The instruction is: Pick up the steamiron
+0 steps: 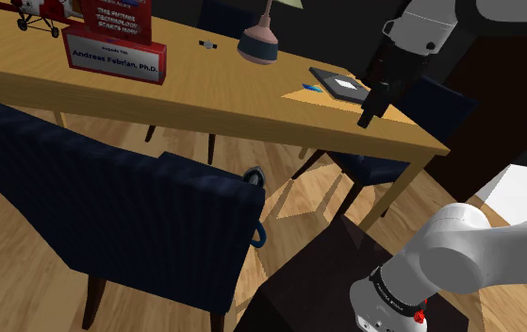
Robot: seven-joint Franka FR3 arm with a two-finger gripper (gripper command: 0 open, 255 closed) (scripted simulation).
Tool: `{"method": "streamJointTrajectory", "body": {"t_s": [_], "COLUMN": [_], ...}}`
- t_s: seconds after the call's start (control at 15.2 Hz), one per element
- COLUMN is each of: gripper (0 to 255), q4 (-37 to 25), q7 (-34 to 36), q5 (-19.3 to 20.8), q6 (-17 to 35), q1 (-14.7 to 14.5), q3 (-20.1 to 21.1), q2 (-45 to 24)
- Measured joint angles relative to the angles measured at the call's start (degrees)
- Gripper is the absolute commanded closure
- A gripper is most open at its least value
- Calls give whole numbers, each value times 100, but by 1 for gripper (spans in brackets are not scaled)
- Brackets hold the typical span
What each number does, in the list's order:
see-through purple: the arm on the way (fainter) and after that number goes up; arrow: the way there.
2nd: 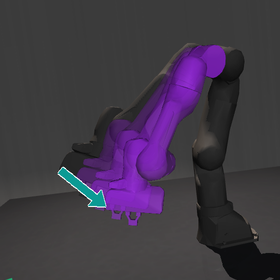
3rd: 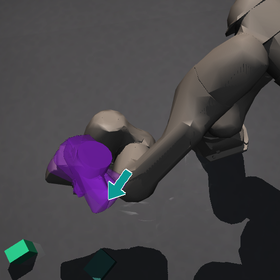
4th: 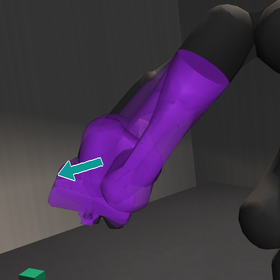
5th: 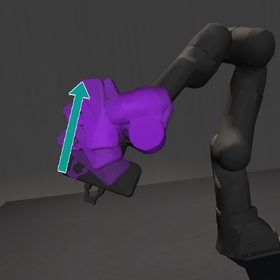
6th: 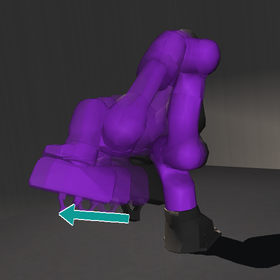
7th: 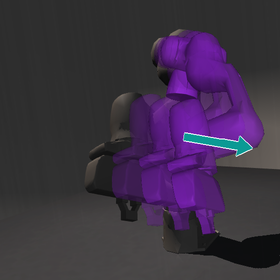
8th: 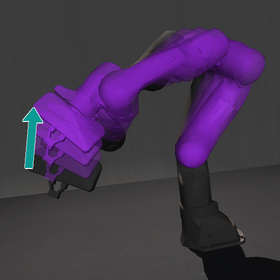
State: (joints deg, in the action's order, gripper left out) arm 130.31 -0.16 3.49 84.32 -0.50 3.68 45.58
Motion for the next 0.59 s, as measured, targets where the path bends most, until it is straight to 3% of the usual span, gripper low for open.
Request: {"method": "streamJointTrajectory", "body": {"t_s": [0.2, 0.59], "gripper": [0, 0], "q4": [233, 1094], "q7": [36, 268], "q5": [-36, -227], "q6": [325, 1858], "q1": [-30, -195], "q3": [30, 273], "q2": [17, -90]}}
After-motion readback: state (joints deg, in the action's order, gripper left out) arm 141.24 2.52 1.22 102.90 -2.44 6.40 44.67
